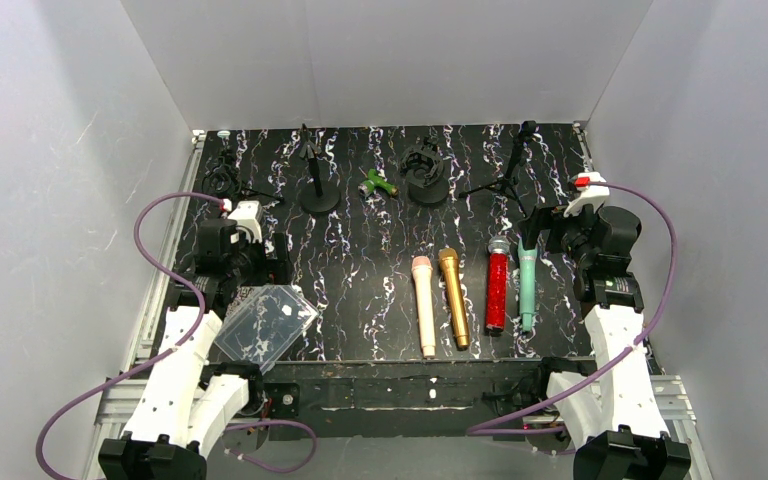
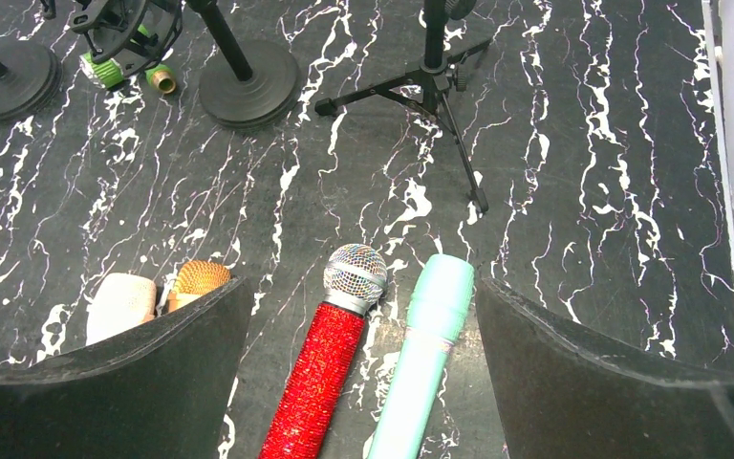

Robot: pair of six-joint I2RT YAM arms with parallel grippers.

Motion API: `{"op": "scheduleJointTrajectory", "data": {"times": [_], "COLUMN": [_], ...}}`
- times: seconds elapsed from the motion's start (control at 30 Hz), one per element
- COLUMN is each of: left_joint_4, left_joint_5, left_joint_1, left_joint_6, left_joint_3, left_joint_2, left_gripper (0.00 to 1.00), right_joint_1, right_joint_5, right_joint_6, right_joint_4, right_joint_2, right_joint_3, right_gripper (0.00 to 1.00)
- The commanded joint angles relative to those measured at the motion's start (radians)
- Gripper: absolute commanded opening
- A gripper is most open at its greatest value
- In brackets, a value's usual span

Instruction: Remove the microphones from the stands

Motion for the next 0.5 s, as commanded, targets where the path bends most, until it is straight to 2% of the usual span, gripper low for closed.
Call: {"op": "scheduleJointTrajectory", "data": {"times": [0.0, 0.47], "left_joint_4": [-0.021, 0.004], "left_joint_5": [0.0, -0.275], "left_joint_1": [0.005, 0.008], "left_joint_6": [0.014, 0.163], "left_joint_3": [-0.013, 0.074], "left_joint_2": [-0.005, -0.064], "left_gripper": [0.99, 0.99], "right_joint_1": [-0.008, -0.024], "right_joint_5": [0.0, 0.016], "right_joint_6": [0.004, -0.001], "right_joint_4": [0.041, 0.016], "right_joint_2": [-0.011, -0.081], "right_joint_3": [0.003, 0.007], "right_gripper": [0.94, 0.94]}}
